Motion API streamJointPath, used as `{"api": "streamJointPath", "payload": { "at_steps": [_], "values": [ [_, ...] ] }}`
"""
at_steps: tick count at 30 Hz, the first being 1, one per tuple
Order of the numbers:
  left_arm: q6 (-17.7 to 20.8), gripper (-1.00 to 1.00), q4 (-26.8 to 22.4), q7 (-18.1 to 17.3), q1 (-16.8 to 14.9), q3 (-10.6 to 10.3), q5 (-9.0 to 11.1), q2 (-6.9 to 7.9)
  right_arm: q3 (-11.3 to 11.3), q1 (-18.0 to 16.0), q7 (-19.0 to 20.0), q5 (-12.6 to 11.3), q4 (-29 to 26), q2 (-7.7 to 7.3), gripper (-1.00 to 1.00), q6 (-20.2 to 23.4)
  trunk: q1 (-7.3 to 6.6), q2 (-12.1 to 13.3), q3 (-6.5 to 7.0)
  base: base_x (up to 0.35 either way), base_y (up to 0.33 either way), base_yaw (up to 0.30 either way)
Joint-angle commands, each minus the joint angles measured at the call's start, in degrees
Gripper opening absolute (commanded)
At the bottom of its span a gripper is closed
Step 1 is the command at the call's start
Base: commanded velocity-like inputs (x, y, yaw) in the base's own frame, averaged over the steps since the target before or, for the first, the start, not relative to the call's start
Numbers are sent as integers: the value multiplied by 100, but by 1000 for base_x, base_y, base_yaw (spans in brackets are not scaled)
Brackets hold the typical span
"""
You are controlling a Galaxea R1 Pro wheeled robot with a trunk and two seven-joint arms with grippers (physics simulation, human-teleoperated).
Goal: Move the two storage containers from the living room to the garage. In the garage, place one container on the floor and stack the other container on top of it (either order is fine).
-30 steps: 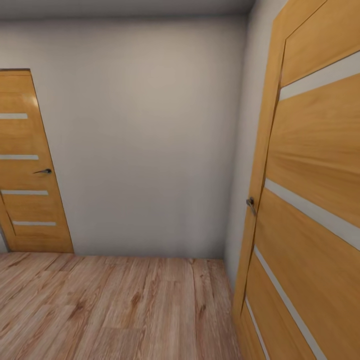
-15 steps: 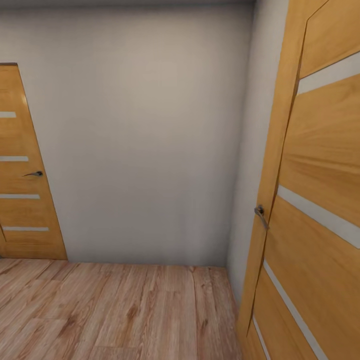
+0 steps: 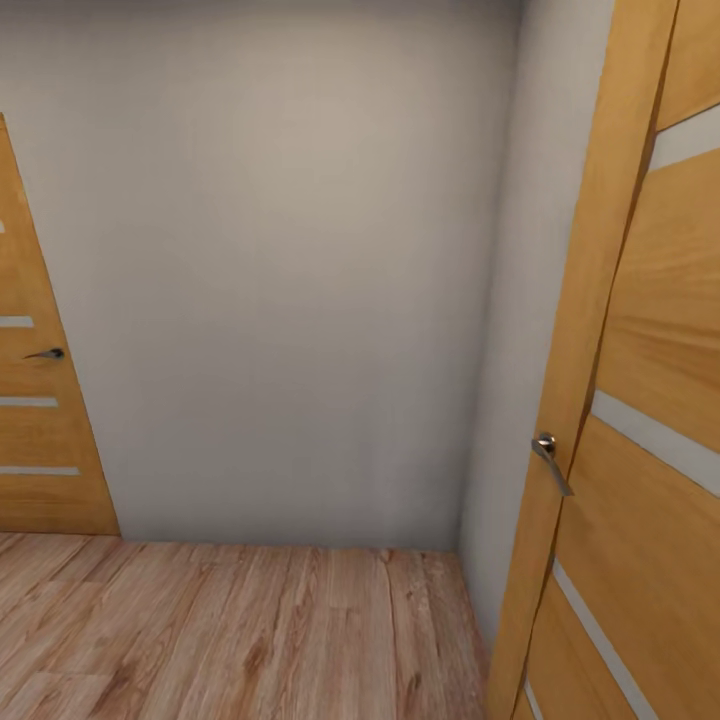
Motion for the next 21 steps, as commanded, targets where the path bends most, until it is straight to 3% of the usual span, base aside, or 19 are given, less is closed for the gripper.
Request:
{"api": "streamJointPath", "payload": {
  "at_steps": [1, 8, 21],
  "values": [
    [-21, 100, 9, -19, -5, -39, 58, 0, 49, -8, -9, -57, 18, 4, 100, -35, 4, -5, -8, 320, 0, 0],
    [-18, 100, 9, -19, -5, -39, 58, 1, 60, -8, -9, -46, 18, -4, 100, -52, 4, -5, -8, 320, 0, 21],
    [-18, 100, 9, -19, -5, -39, 58, 8, 72, -8, -9, -48, 18, -5, 100, -49, 4, -5, -8, 321, 0, 223]
  ]
}}
